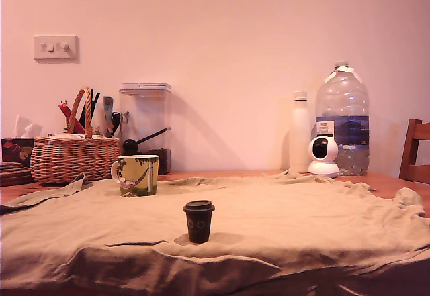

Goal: Pick up the coffee capsules on the table and drop them inside the coffee cup

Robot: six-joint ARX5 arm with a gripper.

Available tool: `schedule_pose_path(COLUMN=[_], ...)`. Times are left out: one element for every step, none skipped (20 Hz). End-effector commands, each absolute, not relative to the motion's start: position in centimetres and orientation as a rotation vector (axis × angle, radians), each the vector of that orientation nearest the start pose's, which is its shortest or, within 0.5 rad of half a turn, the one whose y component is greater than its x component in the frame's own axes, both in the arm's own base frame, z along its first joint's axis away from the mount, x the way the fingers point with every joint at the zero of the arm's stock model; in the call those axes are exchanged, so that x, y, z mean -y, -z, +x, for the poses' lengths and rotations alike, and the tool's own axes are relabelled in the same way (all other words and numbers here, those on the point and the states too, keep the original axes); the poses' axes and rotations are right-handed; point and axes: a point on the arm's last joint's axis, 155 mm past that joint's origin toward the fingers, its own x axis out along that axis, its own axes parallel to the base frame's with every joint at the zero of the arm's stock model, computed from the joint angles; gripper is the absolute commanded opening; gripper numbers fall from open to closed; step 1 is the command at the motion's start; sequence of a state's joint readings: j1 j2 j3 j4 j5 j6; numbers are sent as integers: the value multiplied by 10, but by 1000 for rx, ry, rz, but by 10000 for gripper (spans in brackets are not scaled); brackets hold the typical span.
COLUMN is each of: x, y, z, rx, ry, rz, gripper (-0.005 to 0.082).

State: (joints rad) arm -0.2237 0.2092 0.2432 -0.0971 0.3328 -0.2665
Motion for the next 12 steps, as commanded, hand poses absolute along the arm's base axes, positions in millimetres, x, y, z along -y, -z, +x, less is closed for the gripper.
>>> schedule_pose_path(x=[123,129,136,144,151,157,160,164,167,171,177,181], y=[-201,-198,-193,-189,-183,-178,-174,-171,-168,-166,-163,-160], z=[230,231,231,231,231,232,234,236,238,239,238,237], rx=[-173,-188,-205,-224,-242,-256,-265,-267,-271,-277,-284,-286], ry=[575,598,621,645,671,683,682,683,682,685,699,711], rz=[-263,-250,-234,-222,-197,-174,-158,-140,-122,-114,-108,-85], gripper=[-24,-24,-24,-24,-24,-24,-24,-24,-24,-24,-24,-24])
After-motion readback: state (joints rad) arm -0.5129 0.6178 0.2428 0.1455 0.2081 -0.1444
